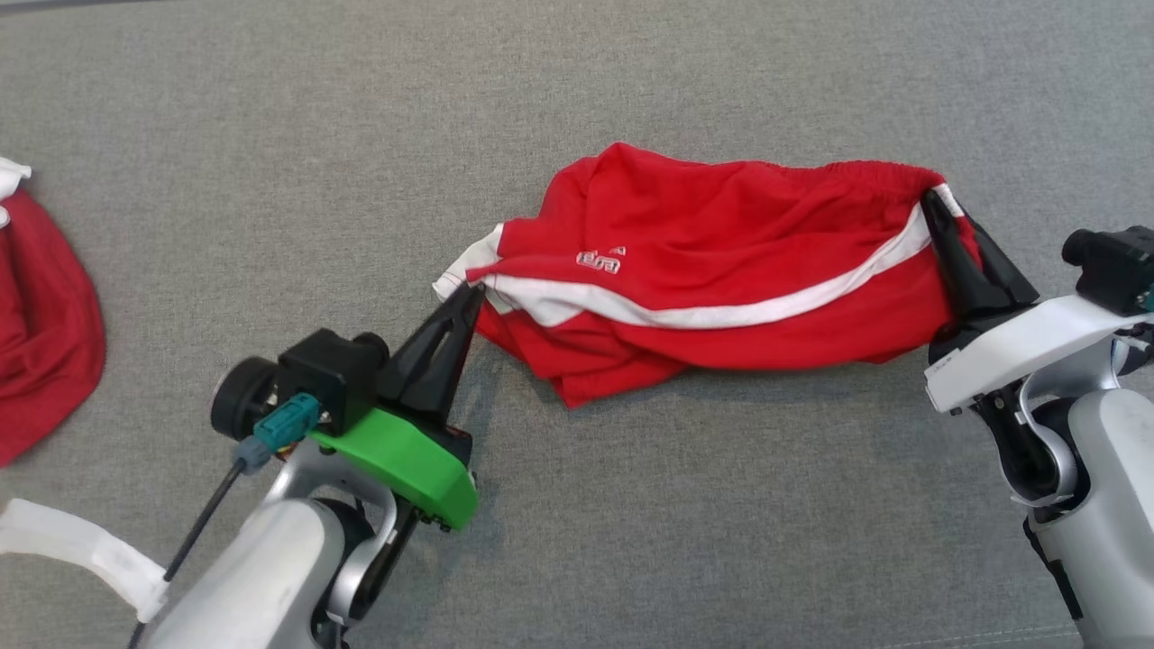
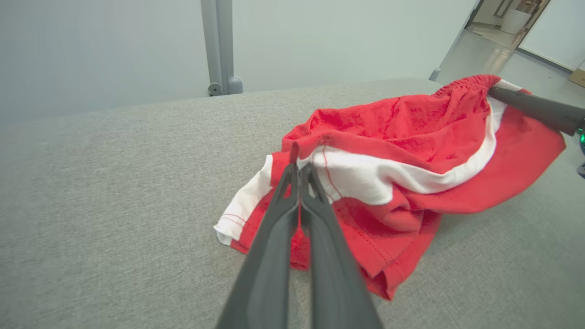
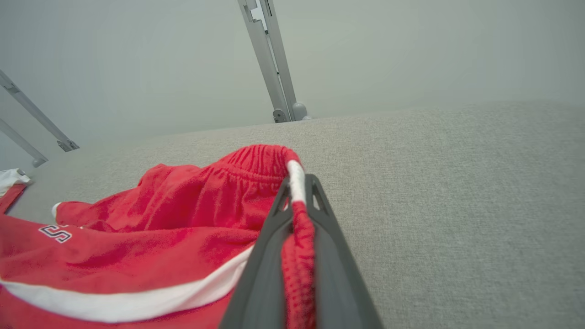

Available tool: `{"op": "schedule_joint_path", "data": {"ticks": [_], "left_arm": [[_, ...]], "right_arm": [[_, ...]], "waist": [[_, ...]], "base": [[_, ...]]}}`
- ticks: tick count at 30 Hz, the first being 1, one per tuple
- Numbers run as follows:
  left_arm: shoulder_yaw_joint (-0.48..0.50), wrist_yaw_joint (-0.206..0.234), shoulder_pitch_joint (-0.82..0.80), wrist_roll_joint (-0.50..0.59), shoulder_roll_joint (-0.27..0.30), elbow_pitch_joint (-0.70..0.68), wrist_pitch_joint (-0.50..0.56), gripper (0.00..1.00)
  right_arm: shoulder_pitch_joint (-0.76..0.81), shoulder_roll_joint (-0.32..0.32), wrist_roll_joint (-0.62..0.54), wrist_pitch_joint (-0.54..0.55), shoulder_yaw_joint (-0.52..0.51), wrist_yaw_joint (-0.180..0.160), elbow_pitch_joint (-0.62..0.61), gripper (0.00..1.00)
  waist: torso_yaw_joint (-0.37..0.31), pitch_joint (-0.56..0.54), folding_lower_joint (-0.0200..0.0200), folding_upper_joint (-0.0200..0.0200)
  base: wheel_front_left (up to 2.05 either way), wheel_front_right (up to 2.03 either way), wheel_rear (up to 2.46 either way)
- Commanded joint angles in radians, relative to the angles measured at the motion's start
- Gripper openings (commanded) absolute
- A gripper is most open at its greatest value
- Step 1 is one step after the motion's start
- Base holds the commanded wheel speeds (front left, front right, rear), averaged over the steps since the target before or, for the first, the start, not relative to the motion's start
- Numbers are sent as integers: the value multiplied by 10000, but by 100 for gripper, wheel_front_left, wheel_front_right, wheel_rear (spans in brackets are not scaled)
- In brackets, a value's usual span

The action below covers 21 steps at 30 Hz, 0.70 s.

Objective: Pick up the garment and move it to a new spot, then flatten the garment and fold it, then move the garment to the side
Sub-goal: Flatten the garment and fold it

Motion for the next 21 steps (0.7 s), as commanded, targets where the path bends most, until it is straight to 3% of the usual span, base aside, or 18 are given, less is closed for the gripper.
{"op": "schedule_joint_path", "data": {"ticks": [1,11,21], "left_arm": [[137,119,-294,189,211,-299,70,0],[832,464,-1937,972,812,-1907,386,0],[1546,804,-3876,1467,618,-2415,114,0]], "right_arm": [[96,49,201,44,-161,-14,-351,0],[-789,804,1431,253,-1179,-10,-2594,0],[-2290,986,1233,607,-1492,-7,-3982,0]], "waist": [[-14,-153,0,0],[32,-710,0,0],[128,-1216,0,0]], "base": [[0,0,0],[0,0,0],[0,0,0]]}}
